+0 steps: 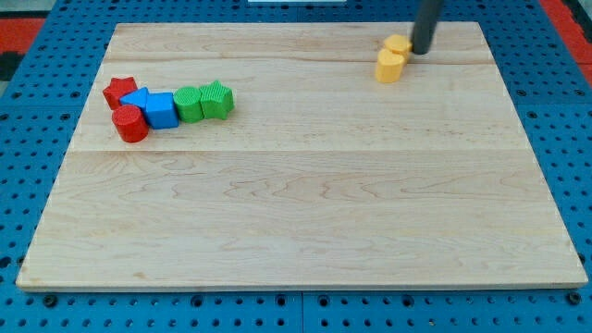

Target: Move yellow blocks to the right of the green star

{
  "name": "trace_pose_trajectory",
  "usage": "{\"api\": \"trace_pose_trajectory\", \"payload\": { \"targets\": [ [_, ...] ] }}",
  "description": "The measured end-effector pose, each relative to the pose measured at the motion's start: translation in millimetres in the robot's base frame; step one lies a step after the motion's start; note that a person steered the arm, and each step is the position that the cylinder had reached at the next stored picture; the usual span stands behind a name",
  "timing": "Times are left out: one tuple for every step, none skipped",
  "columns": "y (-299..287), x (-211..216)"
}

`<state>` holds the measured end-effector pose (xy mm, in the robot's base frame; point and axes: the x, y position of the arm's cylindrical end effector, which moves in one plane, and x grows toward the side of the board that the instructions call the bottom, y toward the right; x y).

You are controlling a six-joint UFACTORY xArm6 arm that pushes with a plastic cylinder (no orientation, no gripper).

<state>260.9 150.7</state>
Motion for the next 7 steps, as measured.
{"api": "trace_pose_trajectory", "payload": {
  "targets": [
    [-35.7,35.4],
    [-87.3,60.9],
    [-56.8,71.6],
    [-84.1,110.0],
    [-159.6,118.5],
    [-153.0,131.1],
    [-125.0,165.7]
  ]
}}
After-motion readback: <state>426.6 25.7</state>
